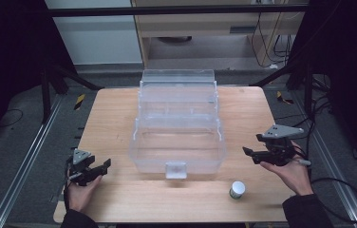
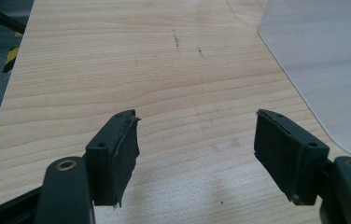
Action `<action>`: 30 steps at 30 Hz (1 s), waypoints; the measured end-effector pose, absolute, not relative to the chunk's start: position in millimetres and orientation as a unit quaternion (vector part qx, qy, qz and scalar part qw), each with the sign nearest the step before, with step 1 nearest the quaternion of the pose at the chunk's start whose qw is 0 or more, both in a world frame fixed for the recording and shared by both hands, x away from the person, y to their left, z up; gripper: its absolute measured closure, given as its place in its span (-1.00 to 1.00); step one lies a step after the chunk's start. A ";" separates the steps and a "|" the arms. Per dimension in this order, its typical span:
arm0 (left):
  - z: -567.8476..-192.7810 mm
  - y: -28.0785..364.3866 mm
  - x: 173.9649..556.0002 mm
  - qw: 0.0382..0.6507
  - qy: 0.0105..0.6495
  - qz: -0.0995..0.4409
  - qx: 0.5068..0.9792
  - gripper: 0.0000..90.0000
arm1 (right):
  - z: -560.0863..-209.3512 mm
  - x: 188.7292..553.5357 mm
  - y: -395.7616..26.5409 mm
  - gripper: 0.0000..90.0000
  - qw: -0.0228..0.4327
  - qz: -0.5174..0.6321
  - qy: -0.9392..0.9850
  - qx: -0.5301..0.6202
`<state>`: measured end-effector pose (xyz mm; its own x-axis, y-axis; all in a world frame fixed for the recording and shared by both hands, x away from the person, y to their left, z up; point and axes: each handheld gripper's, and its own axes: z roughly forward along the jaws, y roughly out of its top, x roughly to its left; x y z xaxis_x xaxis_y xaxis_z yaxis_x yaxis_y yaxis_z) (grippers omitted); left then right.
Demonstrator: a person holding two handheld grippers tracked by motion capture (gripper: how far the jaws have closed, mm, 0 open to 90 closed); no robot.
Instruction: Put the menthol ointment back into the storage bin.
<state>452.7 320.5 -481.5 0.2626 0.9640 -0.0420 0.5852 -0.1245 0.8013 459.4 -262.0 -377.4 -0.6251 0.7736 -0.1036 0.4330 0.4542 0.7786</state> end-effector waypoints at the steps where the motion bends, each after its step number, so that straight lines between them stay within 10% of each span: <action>1: -481.5 320.5 452.7 0.368 0.550 0.257 0.704 -0.33 | -377.4 459.4 -262.0 -0.32 0.229 0.372 0.821 0.367; 30: -483.1 316.5 453.7 0.358 0.540 0.259 0.716 -0.34 | -368.7 450.2 -227.0 -0.37 0.155 0.267 0.916 0.255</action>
<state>453.7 316.5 -483.1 0.2816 0.9594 -0.0160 0.5875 -0.1592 0.7934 450.2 -227.0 -368.7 -0.8217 0.5506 -0.1470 0.3857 0.7272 0.5679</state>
